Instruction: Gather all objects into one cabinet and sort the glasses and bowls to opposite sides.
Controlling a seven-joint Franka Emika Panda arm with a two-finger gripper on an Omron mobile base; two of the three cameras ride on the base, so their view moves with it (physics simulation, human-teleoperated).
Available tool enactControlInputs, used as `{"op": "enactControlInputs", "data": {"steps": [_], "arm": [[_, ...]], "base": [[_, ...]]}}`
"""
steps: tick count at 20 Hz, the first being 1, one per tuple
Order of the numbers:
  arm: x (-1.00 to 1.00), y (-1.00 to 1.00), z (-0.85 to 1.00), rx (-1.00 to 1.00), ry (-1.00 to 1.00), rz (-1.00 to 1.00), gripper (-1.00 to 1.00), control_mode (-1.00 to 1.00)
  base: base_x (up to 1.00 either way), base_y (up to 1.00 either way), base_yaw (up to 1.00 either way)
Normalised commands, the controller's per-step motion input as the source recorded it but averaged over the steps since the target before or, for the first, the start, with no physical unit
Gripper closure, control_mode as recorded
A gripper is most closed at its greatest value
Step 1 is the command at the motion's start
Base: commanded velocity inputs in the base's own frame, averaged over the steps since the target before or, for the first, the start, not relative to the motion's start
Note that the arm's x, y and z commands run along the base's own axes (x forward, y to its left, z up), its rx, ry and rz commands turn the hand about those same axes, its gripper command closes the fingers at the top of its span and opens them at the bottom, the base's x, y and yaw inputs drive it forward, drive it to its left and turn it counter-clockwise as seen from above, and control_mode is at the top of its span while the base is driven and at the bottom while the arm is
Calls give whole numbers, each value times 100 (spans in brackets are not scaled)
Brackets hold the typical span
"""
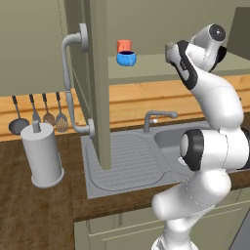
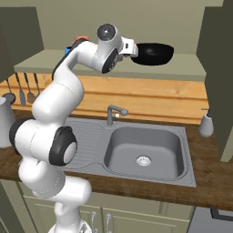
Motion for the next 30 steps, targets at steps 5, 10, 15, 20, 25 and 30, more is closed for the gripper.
{"op": "enactControlInputs", "data": {"steps": [5,10,15,20,25,30], "arm": [[0,0,0,0,0,1,100,-100],[0,0,0,0,0,3,100,-100],[0,0,0,0,0,4,100,-100],[-1,0,0,0,0,3,100,-100],[-1,0,0,0,0,0,100,-100],[-13,0,5,0,0,0,100,-100]], "base": [[0,0,0],[0,0,0],[0,0,0],[0,0,0],[0,0,0],[0,0,0]]}}
